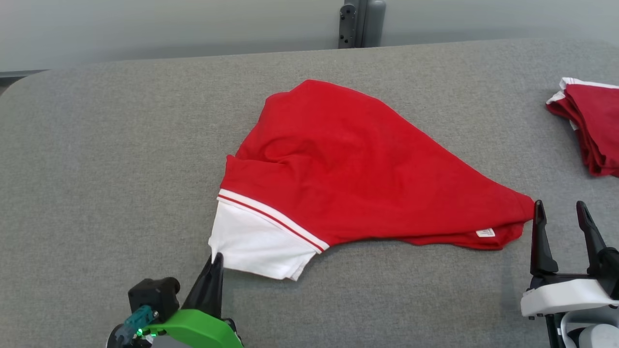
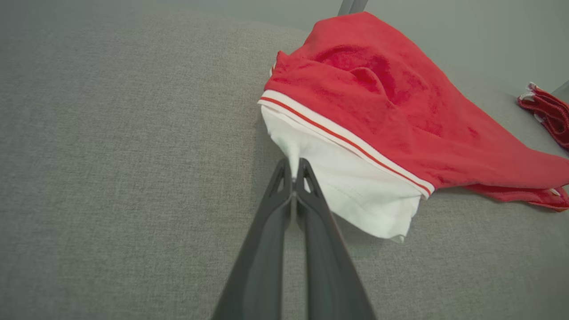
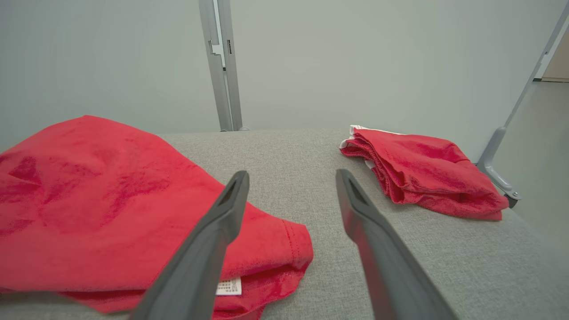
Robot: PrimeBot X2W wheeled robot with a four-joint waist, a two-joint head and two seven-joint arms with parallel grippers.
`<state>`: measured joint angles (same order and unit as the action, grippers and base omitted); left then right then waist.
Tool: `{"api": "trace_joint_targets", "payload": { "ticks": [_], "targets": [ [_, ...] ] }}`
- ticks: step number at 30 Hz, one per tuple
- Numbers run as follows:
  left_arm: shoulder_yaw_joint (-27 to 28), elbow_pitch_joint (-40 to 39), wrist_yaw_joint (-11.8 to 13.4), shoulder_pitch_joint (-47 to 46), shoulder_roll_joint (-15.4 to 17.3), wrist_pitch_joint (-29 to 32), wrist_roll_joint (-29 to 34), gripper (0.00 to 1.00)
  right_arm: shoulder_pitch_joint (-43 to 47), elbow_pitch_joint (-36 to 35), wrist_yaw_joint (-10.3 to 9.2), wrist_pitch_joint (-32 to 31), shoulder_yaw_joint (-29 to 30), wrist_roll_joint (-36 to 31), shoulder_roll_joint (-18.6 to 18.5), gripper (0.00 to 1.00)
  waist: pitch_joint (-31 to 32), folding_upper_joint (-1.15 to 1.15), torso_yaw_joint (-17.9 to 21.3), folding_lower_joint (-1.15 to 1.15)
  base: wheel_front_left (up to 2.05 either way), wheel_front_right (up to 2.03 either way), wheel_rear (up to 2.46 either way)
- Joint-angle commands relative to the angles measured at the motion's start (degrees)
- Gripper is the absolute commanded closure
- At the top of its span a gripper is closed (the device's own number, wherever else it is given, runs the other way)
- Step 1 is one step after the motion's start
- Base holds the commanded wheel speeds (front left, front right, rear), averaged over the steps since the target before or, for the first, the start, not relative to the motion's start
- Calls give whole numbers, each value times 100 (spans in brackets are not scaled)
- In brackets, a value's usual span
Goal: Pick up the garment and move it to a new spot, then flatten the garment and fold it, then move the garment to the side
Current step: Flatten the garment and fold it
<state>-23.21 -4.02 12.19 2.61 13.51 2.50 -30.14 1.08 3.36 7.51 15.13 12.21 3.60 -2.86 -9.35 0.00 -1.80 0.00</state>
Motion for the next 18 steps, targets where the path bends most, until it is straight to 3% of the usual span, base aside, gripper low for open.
{"api": "trace_joint_targets", "payload": {
  "ticks": [1,7,8,9,10,12,18],
  "targets": [
    [-5,-48,65,159,52,80,-23,100,77,6,-4,1,-9,-25,-10,0,92,0,-135,0,0,0,0],
    [-38,281,111,345,-20,89,-111,100,77,86,-4,0,-86,-9,-8,0,120,0,-183,0,0,0,0],
    [-66,409,56,329,-34,25,-95,85,83,96,-4,1,-90,-7,-10,0,122,0,-186,0,0,0,0],
    [-77,514,19,278,-56,-87,-69,55,89,108,-4,1,-99,-5,-12,0,122,0,-185,0,0,0,0],
    [-50,623,-6,241,-128,-213,-111,0,91,120,-4,1,-111,0,-11,0,123,0,-182,0,0,0,0],
    [-72,835,-122,185,-158,-431,-96,0,87,139,-4,1,-140,6,-10,0,135,0,-157,0,0,0,0],
    [277,1113,18,190,-279,-1388,-19,0,124,126,-4,1,-98,21,-11,0,173,0,-52,0,0,0,0]
  ]
}}
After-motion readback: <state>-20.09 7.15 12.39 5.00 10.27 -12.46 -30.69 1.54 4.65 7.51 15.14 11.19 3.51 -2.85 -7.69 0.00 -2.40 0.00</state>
